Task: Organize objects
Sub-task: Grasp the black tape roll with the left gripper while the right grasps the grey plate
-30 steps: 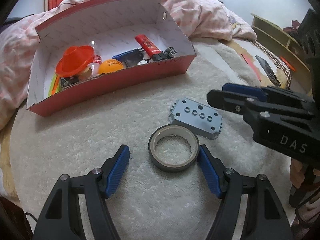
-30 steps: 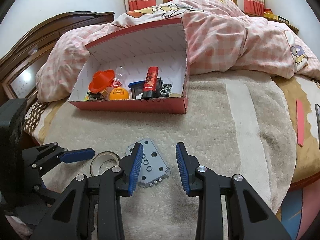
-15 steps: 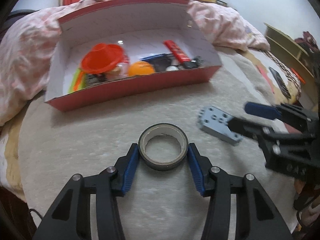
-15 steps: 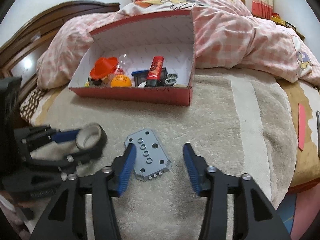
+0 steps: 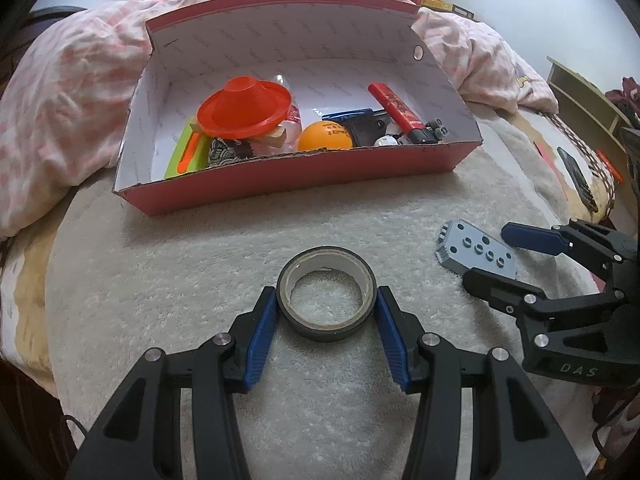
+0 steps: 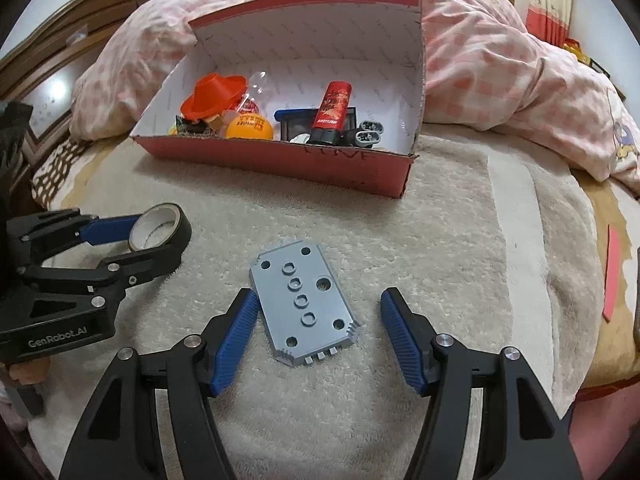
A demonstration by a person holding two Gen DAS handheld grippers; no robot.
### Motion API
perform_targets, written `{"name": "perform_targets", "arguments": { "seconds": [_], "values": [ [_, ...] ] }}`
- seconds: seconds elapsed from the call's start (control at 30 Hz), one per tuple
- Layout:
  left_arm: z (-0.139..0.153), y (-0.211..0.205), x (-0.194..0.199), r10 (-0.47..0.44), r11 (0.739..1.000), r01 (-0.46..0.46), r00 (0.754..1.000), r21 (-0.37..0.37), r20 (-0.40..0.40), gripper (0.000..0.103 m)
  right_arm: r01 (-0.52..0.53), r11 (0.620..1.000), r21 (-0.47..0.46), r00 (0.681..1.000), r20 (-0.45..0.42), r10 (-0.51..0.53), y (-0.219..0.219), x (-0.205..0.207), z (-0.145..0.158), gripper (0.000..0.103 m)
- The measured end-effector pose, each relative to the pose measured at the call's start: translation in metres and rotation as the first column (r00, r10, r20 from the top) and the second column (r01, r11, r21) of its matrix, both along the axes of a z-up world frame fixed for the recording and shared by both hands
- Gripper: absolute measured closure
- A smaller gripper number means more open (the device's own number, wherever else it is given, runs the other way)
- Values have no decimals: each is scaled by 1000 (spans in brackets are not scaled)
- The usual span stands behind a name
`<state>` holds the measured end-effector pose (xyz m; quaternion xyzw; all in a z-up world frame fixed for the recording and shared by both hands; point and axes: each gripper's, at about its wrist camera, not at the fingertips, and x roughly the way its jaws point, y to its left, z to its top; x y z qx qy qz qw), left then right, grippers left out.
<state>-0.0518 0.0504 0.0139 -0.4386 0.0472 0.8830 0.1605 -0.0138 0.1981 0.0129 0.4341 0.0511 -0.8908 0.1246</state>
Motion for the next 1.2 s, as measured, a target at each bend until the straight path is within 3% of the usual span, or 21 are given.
{"name": "perform_targets", "arguments": {
  "seconds": [0.23,0.33,0.43,0.63,1.2],
  "values": [
    [0,-1,0,2,1000,-3,1000,11,4,54,9,1000,29,1000,1,-9,-5,-1,-1,38],
    [1,-2,1,3,1000,-3,1000,12,5,54,-8,1000,20,1000,-6,8,-6,1,1,51],
    [2,-1,2,5,1000,-5,1000,14,0,54,-9,1000,10,1000,-11,10,-7,4,2,54],
    [10,-2,3,8,1000,-8,1000,19,-16,54,2,997,-82,1000,-11,-3,-1,6,9,55],
    [49,-17,-20,76,997,-74,994,26,-79,54,-46,989,-143,997,-72,36,-11,-9,49,55]
  ]
}}
